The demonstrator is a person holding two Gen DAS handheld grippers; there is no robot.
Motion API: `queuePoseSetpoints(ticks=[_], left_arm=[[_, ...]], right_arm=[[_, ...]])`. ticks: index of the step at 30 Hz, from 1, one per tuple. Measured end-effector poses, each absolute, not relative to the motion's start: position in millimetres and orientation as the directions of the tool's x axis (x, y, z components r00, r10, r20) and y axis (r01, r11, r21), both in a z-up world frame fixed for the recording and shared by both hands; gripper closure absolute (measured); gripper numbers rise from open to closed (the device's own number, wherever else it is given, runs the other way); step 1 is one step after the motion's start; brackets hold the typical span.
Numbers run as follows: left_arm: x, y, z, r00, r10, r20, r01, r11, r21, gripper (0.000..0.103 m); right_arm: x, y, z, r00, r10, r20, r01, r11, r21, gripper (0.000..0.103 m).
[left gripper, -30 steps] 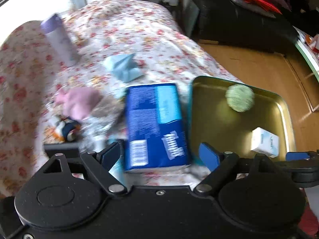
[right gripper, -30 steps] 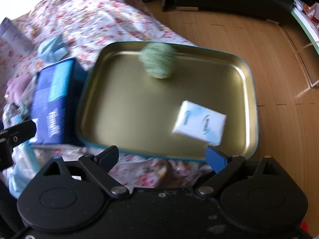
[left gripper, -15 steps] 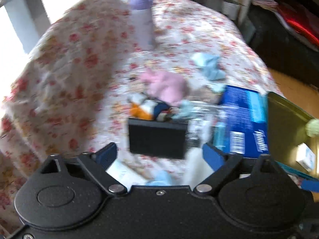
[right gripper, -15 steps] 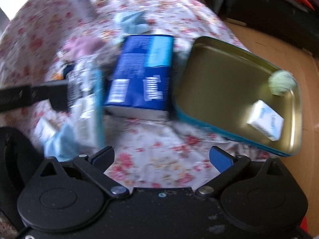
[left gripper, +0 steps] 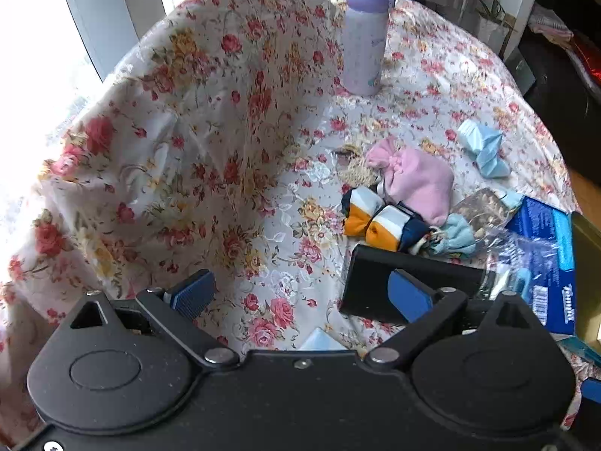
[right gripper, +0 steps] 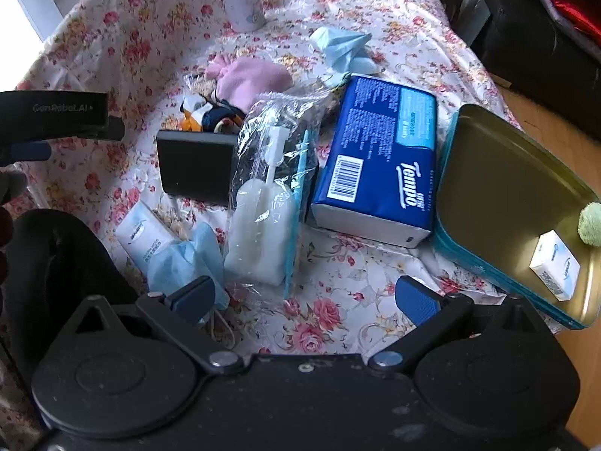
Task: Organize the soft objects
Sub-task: 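Move both tools back over the remaining items on the bed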
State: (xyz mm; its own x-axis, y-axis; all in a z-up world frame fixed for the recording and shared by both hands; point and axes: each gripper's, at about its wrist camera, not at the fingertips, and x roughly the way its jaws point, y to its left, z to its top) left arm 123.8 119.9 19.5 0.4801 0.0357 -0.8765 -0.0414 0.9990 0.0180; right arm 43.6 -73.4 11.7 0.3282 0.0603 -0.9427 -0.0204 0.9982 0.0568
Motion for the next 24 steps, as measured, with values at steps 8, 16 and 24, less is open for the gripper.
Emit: queuePoseSetpoints(ticks=[8,16,24], left_arm=[[133.3,116.4,-11.0,0.452,0.001,-0.892,0.021,1.000,0.011,0.007],[138.2,139.4,-20.8,0.432,-0.104,-0.896,-0.030,0.991,-0.129,0.007],[136.7,142.4,-22.7,0.444,-0.109,-0.890,-0.061,0.987,-0.151,0.007]], right_arm=[[57.9,-61.9,-4.1,0.296,0.063,-0.953,-0.017,0.998,0.061,0.004],[82.4,-41.2,-16.4,0.286,0.016,-0.958,-0.036,0.999,0.005,0.005],[94.8,-21.3,-43.0,0.217,0.007,-0.976,-0.043,0.999,-0.003,0.009]])
